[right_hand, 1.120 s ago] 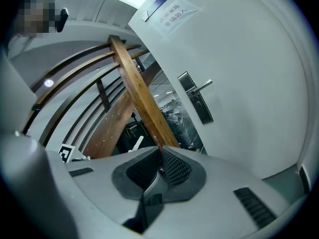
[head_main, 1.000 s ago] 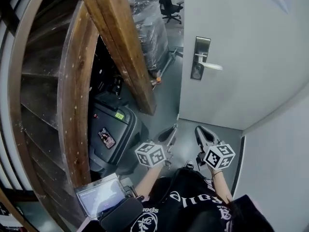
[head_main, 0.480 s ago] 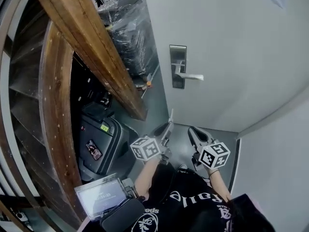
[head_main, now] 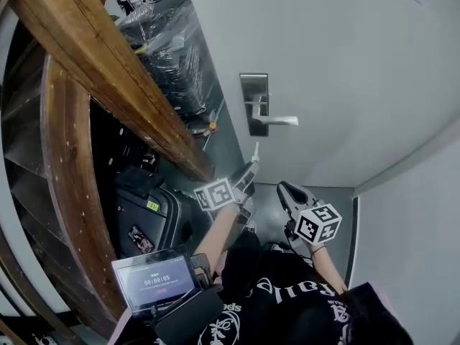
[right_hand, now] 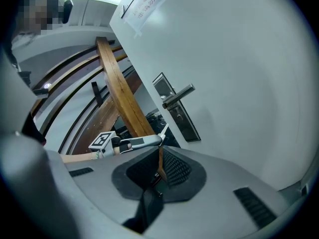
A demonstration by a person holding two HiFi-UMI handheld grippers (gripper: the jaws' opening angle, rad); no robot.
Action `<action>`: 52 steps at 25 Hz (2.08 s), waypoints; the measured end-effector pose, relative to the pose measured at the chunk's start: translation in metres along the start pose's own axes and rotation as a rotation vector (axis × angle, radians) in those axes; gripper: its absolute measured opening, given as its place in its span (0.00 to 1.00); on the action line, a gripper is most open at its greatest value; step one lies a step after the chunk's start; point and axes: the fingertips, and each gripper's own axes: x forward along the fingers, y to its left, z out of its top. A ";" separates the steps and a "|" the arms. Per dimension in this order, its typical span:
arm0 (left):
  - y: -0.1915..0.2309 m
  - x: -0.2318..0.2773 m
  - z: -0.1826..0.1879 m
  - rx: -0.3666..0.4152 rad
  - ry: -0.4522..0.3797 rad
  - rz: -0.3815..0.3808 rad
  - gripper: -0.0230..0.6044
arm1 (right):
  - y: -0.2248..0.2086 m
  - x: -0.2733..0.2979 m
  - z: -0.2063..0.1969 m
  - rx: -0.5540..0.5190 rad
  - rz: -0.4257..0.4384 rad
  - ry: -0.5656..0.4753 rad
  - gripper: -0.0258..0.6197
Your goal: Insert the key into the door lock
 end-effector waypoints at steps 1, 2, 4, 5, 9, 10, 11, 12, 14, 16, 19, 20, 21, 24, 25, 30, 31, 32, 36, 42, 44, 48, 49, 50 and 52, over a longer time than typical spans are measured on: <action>0.004 0.004 0.006 -0.006 0.007 -0.003 0.08 | 0.000 0.005 0.002 0.004 -0.006 -0.005 0.09; 0.007 0.008 0.013 -0.010 0.015 -0.008 0.08 | 0.000 0.009 0.003 0.007 -0.013 -0.009 0.09; 0.014 0.019 0.023 -0.024 0.029 -0.024 0.08 | -0.001 0.017 0.004 0.011 -0.030 -0.016 0.09; 0.017 0.024 0.027 -0.037 0.035 -0.034 0.08 | -0.002 0.021 0.005 0.011 -0.039 -0.019 0.09; 0.028 0.043 0.041 -0.101 0.049 -0.065 0.08 | -0.006 0.036 0.009 0.013 -0.073 -0.035 0.09; 0.030 0.047 0.044 -0.118 0.048 -0.074 0.08 | -0.007 0.039 0.010 0.014 -0.081 -0.040 0.09; 0.031 0.050 0.046 -0.136 0.046 -0.083 0.08 | -0.008 0.042 0.012 0.015 -0.090 -0.044 0.09; 0.032 0.052 0.048 -0.152 0.043 -0.091 0.08 | -0.010 0.044 0.013 0.015 -0.098 -0.048 0.09; 0.034 0.055 0.050 -0.178 0.043 -0.105 0.08 | -0.013 0.047 0.015 0.017 -0.116 -0.056 0.09; 0.036 0.058 0.050 -0.190 0.055 -0.117 0.08 | -0.015 0.049 0.016 0.020 -0.131 -0.062 0.09; 0.035 0.060 0.052 -0.268 0.030 -0.144 0.08 | -0.018 0.052 0.016 0.025 -0.151 -0.066 0.09; 0.034 0.060 0.053 -0.313 0.013 -0.159 0.08 | -0.018 0.052 0.015 0.026 -0.156 -0.065 0.09; 0.034 0.059 0.054 -0.353 -0.001 -0.173 0.08 | -0.019 0.052 0.014 0.028 -0.160 -0.064 0.09; 0.034 0.062 0.056 -0.428 -0.023 -0.190 0.08 | -0.020 0.052 0.011 0.035 -0.173 -0.063 0.09; 0.033 0.063 0.058 -0.451 -0.029 -0.193 0.08 | -0.020 0.052 0.010 0.037 -0.178 -0.063 0.09; 0.030 0.073 0.066 -0.570 -0.051 -0.177 0.08 | -0.022 0.048 0.001 0.046 -0.200 -0.059 0.09; 0.033 0.076 0.068 -0.566 -0.047 -0.168 0.08 | -0.022 0.047 0.000 0.046 -0.203 -0.058 0.09; 0.036 0.080 0.070 -0.553 -0.041 -0.160 0.08 | -0.022 0.046 -0.001 0.046 -0.206 -0.059 0.09; 0.039 0.087 0.075 -0.500 -0.025 -0.160 0.08 | -0.024 0.041 -0.004 0.048 -0.221 -0.063 0.09; 0.038 0.084 0.068 -0.139 0.060 -0.140 0.10 | -0.024 0.042 -0.007 0.053 -0.209 -0.052 0.09; 0.037 0.076 0.058 -0.038 0.118 -0.117 0.12 | -0.023 0.039 -0.006 0.052 -0.203 -0.051 0.09; 0.045 0.048 0.032 0.121 0.191 -0.036 0.12 | -0.020 0.031 -0.008 0.052 -0.190 -0.053 0.09; 0.047 0.041 0.025 0.158 0.206 -0.014 0.12 | -0.018 0.029 -0.011 0.048 -0.180 -0.045 0.09; 0.049 0.034 0.018 0.193 0.215 0.006 0.12 | -0.016 0.027 -0.014 0.044 -0.168 -0.034 0.09; 0.047 0.020 0.009 0.259 0.207 0.045 0.12 | -0.012 0.021 -0.020 0.038 -0.142 -0.010 0.09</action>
